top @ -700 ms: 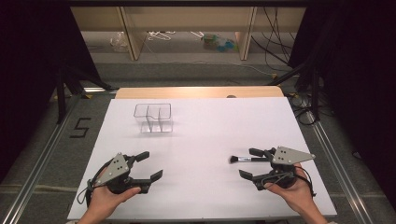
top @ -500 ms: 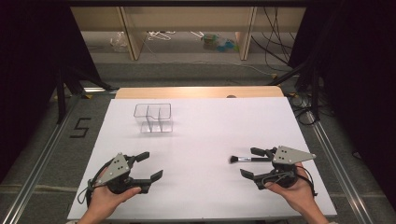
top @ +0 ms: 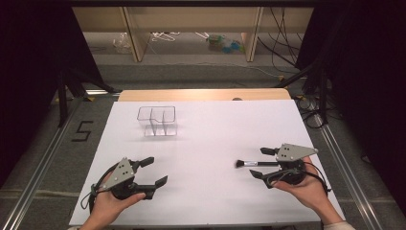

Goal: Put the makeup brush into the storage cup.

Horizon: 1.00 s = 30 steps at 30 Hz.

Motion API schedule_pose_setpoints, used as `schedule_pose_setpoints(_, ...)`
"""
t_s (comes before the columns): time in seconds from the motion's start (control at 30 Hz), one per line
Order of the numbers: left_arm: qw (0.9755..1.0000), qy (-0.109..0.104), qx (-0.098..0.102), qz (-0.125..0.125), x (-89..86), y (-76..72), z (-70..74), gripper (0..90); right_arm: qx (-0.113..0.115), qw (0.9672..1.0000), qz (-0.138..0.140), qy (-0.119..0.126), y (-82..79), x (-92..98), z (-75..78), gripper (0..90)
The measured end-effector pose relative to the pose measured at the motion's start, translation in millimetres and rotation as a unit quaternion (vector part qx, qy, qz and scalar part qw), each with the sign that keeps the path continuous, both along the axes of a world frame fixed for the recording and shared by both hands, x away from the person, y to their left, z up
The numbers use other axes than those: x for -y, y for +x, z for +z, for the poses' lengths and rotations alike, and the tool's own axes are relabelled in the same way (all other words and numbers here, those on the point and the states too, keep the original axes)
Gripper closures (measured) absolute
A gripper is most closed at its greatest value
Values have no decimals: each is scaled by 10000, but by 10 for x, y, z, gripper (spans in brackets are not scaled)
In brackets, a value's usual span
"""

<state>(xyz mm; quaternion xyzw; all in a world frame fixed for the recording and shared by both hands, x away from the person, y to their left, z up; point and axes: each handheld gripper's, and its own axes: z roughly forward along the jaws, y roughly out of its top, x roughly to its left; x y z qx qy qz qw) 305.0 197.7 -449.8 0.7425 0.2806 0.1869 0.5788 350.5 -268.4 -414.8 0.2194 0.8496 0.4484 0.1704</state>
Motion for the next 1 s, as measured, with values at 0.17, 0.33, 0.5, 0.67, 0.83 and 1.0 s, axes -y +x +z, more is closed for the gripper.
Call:
schedule_pose_setpoints(0.17,10000,14,-18,-7,3,2,-3,200,-271,9965,-35,-785,123,40,-58,206)
schedule_pose_setpoints(0.33,10000,4,-51,-6,11,0,-7,200,-543,9898,-88,-1317,260,44,-206,207)
schedule_pose_setpoints(0.5,10000,42,-15,-35,11,3,-6,200,-772,9768,-103,-1996,386,-12,-249,259)
schedule_pose_setpoints(0.67,10000,36,-13,-42,8,3,-5,200,-1069,9617,-16,-2524,549,-70,-272,275)
schedule_pose_setpoints(0.83,10000,51,10,-64,8,6,-4,200,-1178,9556,36,-2700,663,-130,-296,292)
schedule_pose_setpoints(1.0,10000,29,-13,-60,13,2,-5,200,-1429,9402,68,-3090,794,-220,-341,386)
